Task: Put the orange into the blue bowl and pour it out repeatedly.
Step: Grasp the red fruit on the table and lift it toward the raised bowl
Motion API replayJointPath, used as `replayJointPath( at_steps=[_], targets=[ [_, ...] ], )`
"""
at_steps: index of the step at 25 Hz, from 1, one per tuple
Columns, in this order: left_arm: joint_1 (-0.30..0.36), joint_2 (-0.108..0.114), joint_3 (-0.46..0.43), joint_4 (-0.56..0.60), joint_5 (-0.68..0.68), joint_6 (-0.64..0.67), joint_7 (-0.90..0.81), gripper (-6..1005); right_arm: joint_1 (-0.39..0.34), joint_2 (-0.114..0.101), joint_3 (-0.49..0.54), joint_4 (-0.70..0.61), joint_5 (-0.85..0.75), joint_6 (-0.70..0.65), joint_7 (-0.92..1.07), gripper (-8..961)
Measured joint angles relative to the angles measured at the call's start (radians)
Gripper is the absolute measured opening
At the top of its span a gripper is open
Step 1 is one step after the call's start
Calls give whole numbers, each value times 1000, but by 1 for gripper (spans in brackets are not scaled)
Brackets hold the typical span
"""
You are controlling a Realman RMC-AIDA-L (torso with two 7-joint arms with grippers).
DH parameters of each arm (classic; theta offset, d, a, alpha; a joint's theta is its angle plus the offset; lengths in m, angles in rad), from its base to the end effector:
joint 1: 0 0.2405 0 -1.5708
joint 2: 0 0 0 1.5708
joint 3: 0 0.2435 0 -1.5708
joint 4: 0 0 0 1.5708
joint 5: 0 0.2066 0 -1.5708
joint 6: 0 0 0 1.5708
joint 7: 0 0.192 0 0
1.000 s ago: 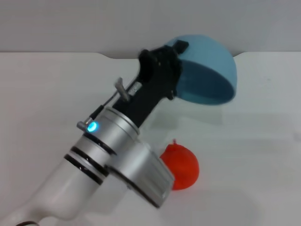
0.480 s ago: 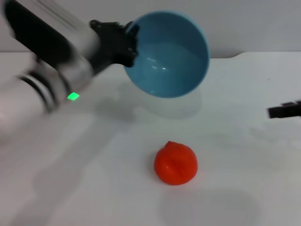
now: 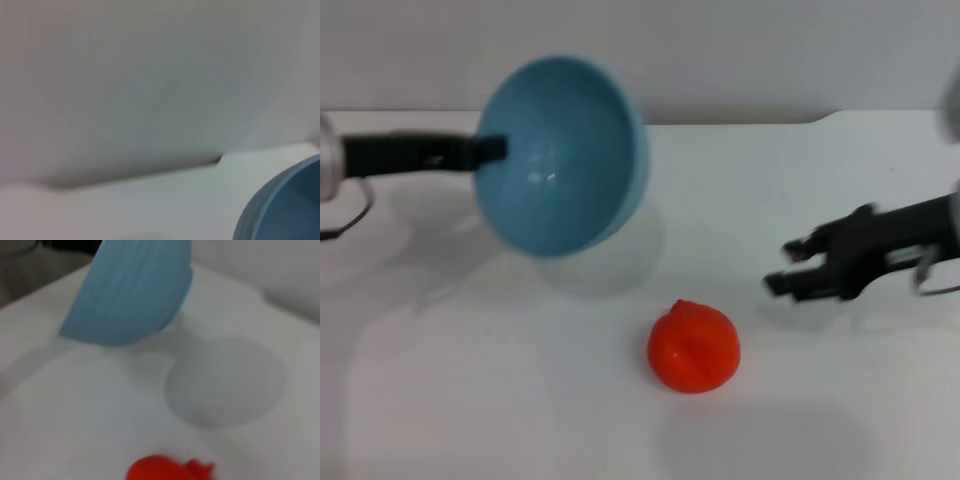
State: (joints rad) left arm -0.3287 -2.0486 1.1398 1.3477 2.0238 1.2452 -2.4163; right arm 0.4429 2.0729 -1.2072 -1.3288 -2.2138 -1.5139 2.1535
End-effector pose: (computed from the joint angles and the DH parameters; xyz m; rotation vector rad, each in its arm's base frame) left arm -0.2058 0.3764 0.0240 -2.3308 -1.1691 -0.4579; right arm 0.1916 0.3412 -0.0239 -2.7867 0.7664 0.0299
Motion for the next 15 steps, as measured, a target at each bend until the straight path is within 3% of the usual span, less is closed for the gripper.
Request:
replayJointPath(
  at_steps=[4, 8, 15],
  targets=[
    [-29, 19, -18, 31, 174, 173, -98, -2, 61, -1, -132, 99, -19, 79, -2, 514],
    [-65, 22, -23, 25, 257, 278, -134, -1, 103, 0, -252, 146, -21, 169, -2, 525],
    [-105, 2, -35, 37, 403, 371, -179, -1, 123, 0, -359, 188, -16, 229, -33, 543]
  ],
)
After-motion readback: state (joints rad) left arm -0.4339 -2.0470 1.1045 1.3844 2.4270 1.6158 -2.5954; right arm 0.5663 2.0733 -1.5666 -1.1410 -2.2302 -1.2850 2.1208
